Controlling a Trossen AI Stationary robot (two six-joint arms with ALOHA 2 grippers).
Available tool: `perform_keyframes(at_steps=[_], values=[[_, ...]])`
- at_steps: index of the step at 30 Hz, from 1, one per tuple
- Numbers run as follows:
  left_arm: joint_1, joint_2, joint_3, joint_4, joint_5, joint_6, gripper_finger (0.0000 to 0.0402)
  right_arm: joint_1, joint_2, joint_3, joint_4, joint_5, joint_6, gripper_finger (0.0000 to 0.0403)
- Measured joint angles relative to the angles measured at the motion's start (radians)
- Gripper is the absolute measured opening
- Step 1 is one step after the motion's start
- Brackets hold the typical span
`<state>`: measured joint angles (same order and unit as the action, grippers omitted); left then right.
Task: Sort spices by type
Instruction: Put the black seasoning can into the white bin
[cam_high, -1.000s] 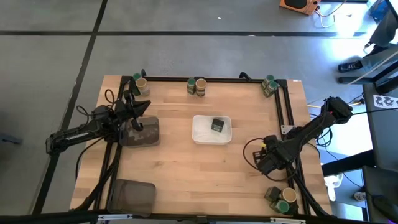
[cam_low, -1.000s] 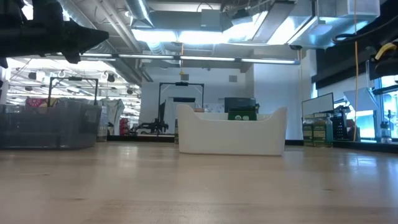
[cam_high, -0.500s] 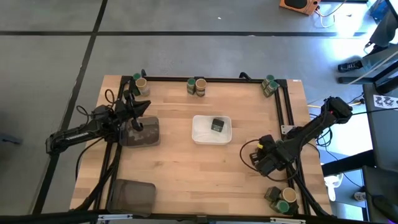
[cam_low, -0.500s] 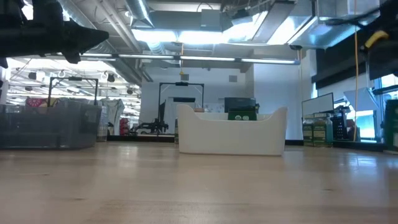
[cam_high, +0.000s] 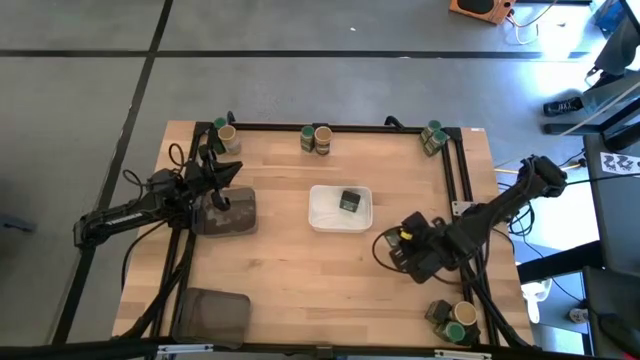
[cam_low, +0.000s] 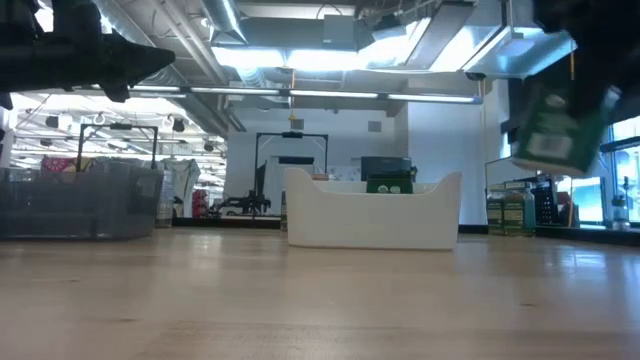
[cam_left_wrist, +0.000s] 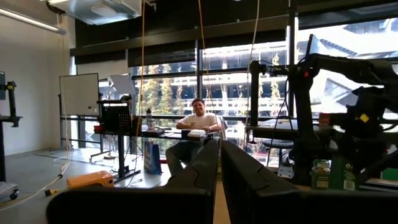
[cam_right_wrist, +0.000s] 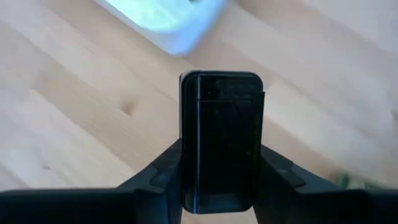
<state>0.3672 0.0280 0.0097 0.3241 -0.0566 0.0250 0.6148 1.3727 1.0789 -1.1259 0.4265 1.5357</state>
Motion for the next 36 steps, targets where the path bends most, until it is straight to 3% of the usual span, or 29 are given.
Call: perform_keyframes(at_steps=[8,25,32,36], values=[[0.000,0.000,0.000,-0.001,0.000,0.000,0.0017,-0.099,0.000,0.076,0.154,0.127,-0.384,0.0137],[0.000,0.000,0.000,-0.006,-0.002,0.028,0.0017,-0.325,0.003,0.077,0.445,0.121,-1.075,0.0135],[0.000,0.000,0.000,-0.006,-0.004,0.030,0.0017,-0.392,0.087,0.031,0.552,-0.018,-1.225,0.0136],[0.000,0.000,0.000,-0.023,-0.004,0.030,0.0017,-0.416,0.161,0.031,0.545,-0.038,-1.271,0.0137]])
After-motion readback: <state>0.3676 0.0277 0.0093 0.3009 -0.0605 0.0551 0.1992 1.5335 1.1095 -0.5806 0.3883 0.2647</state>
